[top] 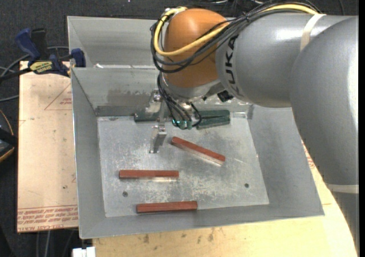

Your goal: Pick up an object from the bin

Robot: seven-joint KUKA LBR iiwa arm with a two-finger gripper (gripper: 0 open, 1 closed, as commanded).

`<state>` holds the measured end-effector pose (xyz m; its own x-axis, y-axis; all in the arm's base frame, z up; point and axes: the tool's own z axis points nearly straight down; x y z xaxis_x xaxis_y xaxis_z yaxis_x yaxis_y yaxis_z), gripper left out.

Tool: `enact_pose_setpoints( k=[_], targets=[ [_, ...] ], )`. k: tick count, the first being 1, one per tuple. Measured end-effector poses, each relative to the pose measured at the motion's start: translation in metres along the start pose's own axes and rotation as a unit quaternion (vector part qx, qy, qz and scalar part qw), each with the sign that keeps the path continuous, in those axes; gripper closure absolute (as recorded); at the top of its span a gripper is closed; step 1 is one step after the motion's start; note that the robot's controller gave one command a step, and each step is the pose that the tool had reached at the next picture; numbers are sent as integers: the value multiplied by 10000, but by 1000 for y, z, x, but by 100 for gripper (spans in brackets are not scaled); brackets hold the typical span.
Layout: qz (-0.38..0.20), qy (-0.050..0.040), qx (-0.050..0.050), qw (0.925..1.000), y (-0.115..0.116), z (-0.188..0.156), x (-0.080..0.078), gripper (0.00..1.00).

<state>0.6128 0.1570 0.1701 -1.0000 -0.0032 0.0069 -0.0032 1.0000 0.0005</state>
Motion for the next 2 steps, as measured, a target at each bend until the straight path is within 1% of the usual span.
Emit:
enact_pose_setpoints(
  k=[1, 2],
  targets=[
    [13, -38, -4, 10000, -1, -5, -2, 0],
    [-128, -67, -16, 9999, 1, 90, 61, 100]
  ],
)
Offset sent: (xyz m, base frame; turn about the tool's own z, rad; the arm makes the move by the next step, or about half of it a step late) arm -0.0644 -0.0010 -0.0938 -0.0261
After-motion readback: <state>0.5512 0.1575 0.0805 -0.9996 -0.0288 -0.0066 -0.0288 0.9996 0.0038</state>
